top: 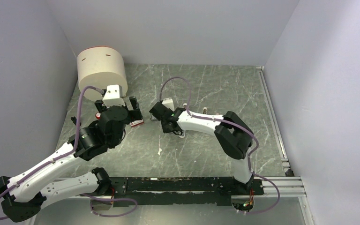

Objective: Load the staples into the stapler

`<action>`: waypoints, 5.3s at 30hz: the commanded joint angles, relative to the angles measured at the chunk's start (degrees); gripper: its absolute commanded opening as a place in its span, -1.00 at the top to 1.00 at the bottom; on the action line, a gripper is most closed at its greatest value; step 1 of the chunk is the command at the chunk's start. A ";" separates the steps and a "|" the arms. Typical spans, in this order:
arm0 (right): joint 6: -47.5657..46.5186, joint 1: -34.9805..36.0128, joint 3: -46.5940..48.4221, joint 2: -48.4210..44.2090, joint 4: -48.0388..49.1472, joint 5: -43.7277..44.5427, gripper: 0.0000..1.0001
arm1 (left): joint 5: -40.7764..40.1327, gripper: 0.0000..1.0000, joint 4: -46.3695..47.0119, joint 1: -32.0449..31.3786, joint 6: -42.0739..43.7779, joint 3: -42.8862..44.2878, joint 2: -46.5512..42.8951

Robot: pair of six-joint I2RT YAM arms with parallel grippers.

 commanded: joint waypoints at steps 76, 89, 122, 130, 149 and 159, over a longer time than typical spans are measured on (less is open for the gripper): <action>-3.32 -23.11 -24.14 -21.31 14.16 5.93 0.57 | 4.60 -0.94 4.17 0.50 0.97 -0.49 8.26; -3.08 -23.11 -24.40 -19.16 14.41 4.94 0.57 | 4.36 -0.94 3.91 0.51 0.87 -0.41 8.11; -3.16 -23.10 -26.84 -19.59 14.74 2.99 0.53 | 4.11 -0.94 3.90 0.50 0.70 -0.75 7.69; -3.08 -23.07 -25.46 -20.82 13.53 2.32 0.36 | 4.30 -0.94 4.07 0.46 0.86 -0.49 8.11; -12.63 -18.26 -15.55 -26.83 18.18 -9.72 0.12 | 0.08 -0.90 4.43 0.47 -1.74 -2.16 3.84; -16.80 -7.82 -2.48 -11.07 17.21 -11.07 0.17 | -0.96 -0.90 3.54 0.50 -3.33 -3.65 0.49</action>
